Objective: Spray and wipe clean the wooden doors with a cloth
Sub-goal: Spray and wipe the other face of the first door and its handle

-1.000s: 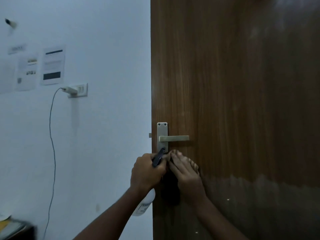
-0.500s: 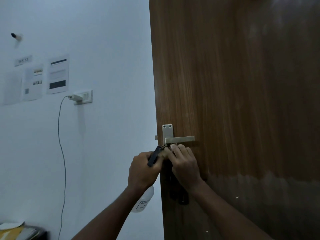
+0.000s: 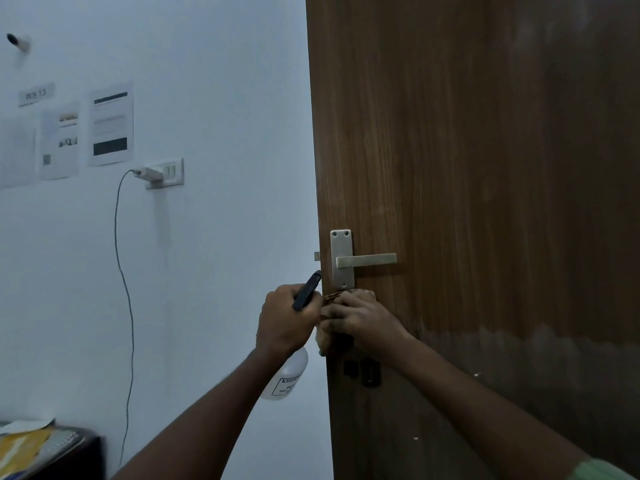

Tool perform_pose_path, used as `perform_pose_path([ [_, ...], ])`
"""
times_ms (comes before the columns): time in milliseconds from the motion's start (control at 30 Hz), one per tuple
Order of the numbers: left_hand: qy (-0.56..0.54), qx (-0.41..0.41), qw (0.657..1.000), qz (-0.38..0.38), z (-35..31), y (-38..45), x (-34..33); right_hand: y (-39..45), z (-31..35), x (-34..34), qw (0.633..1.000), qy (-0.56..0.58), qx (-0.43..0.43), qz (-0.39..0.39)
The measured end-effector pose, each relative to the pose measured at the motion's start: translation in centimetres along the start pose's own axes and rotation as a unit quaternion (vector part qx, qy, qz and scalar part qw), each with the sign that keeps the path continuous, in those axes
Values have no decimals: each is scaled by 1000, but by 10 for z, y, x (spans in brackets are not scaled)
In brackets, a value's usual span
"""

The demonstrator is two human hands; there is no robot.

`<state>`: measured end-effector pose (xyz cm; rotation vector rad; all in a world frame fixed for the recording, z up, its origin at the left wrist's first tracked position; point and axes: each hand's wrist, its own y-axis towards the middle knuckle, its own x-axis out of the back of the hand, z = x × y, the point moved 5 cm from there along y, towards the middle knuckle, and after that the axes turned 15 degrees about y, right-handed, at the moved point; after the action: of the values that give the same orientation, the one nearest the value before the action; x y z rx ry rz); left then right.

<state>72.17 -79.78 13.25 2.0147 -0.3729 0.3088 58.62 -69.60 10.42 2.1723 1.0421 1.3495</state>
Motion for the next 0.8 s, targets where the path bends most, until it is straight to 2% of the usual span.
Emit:
perform_pose_path([
  [67, 3, -1, 1000, 18, 4, -3, -1, -26, -13, 13, 1000, -17, -12, 0],
  [133, 16, -16, 999, 49, 7, -7, -5, -49, -20, 27, 994, -28, -73, -80],
  [200, 57, -48, 993, 90, 7, -14, -12, -56, -16, 26, 967, 9, -183, -179],
  [233, 82, -66, 989, 106, 6, -18, -17, -54, -10, 18, 954, 25, -219, -204],
  [267, 107, -83, 984, 117, 5, -24, -22, -48, -2, 11, 952, 36, -227, -201],
  [367, 178, -107, 969, 132, 8, -41, -34, -35, 5, 9, 985, 25, -137, -101],
  [433, 194, -103, 965, 145, 13, -54, -40, -43, -4, 26, 991, -7, -118, -67],
  [500, 212, -97, 960, 158, 19, -68, -49, -61, -11, 41, 976, -19, -184, -113],
  [600, 234, -87, 950, 186, 24, -92, -66, -90, -8, 51, 924, 14, -296, -242],
  [667, 245, -78, 947, 193, 28, -103, -73, -102, 5, 52, 914, 1, -285, -290],
  [800, 237, -55, 956, 164, 32, -110, -73, -104, 42, 37, 925, -12, -216, -313],
])
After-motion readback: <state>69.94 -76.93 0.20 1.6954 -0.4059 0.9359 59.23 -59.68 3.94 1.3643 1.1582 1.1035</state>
